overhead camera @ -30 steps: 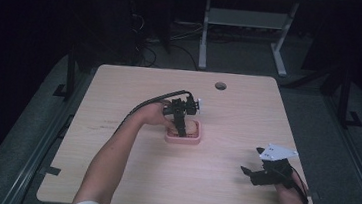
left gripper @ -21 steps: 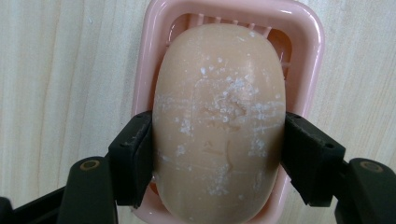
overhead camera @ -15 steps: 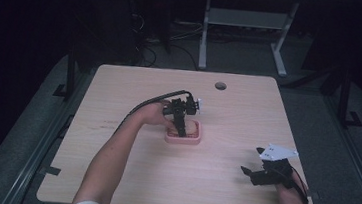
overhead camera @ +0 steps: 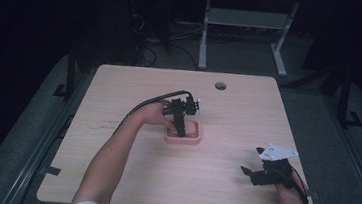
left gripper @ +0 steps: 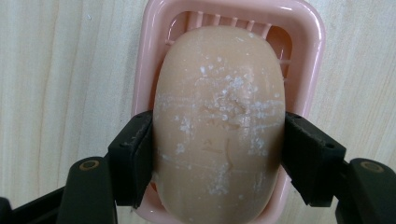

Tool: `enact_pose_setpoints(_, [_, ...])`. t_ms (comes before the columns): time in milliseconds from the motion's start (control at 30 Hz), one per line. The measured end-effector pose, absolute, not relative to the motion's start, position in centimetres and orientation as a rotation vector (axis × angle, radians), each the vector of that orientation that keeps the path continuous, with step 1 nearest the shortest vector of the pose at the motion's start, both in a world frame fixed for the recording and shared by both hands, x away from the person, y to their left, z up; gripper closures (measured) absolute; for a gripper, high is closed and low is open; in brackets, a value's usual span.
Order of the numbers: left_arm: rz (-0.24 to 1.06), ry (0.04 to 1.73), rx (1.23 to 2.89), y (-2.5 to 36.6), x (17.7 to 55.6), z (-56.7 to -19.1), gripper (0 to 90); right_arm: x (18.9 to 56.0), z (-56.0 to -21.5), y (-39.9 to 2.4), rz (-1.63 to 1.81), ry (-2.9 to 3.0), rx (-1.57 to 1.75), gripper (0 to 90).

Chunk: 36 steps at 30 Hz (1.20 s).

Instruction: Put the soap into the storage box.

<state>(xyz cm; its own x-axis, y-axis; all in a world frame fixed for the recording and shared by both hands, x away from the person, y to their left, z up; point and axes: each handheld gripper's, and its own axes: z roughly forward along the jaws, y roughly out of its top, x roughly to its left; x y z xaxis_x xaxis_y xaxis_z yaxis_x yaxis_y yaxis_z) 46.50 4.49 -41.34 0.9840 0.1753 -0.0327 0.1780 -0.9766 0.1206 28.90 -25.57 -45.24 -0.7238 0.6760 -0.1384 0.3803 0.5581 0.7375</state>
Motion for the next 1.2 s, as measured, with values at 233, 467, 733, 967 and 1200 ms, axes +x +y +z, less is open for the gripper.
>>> enact_pose_setpoints(233, [-0.032, 0.266, 3.006, 4.5, 46.5, -41.3, 31.1, 28.9, -45.2, -25.5, 0.987, 2.388, 0.855, 14.0])
enact_pose_setpoints(467, [-0.033, 0.275, 2.972, 4.8, 46.3, -40.6, 28.9, 28.9, -45.2, -25.5, 0.999, 2.385, 0.867, 13.9])
enact_pose_setpoints(733, [-0.018, 0.276, 2.971, 5.3, 46.0, -40.0, 28.4, 28.9, -45.2, -25.6, 0.989, 2.388, 0.864, 14.0])
enact_pose_setpoints(967, [-0.006, 0.259, 2.963, 5.8, 45.3, -39.1, 28.5, 28.9, -45.3, -25.5, 0.982, 2.395, 0.859, 14.0])
enact_pose_setpoints(1200, [0.031, 0.243, 2.939, 6.1, 44.6, -38.6, 28.3, 28.9, -45.3, -25.5, 0.98, 2.399, 0.862, 14.0])
